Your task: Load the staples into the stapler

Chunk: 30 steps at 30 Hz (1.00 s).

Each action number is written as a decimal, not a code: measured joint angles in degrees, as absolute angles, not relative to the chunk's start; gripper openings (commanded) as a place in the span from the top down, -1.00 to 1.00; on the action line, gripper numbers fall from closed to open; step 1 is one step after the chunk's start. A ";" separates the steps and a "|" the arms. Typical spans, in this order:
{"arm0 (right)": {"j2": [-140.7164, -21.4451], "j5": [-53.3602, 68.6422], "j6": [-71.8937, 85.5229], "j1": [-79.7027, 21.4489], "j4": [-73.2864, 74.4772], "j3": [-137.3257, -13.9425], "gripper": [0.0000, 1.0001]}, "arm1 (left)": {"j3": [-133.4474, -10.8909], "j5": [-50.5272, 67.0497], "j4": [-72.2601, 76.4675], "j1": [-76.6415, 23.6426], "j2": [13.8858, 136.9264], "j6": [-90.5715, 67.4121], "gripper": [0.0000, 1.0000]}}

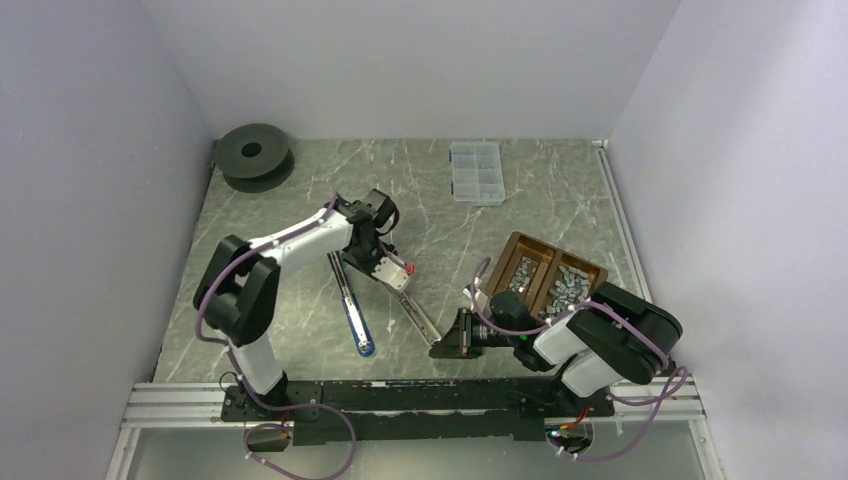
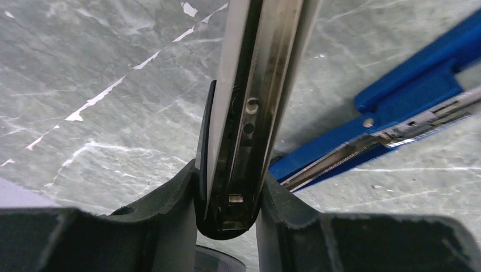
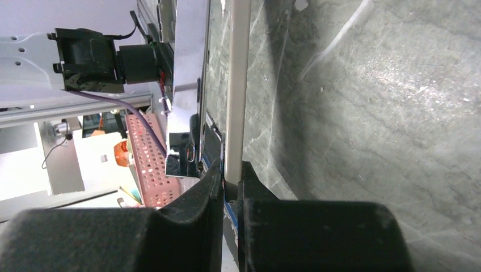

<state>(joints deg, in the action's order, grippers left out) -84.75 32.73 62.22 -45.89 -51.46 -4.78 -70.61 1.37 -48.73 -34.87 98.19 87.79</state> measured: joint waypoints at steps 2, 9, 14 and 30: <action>-85.95 33.17 62.54 -45.89 -52.95 -4.75 1.00 | -71.81 0.45 -48.07 -34.50 101.12 87.59 0.89; -88.20 33.61 63.07 -45.89 -55.64 -4.73 1.00 | -72.99 -1.85 -46.04 -34.22 105.32 85.43 0.17; -88.42 33.45 63.11 -45.89 -55.79 -4.78 1.00 | -74.06 -4.25 -43.13 -34.22 107.98 81.47 0.10; -83.11 34.83 61.25 -46.81 -46.74 -4.89 -0.03 | -78.30 -8.91 -39.03 -33.76 111.59 73.56 0.06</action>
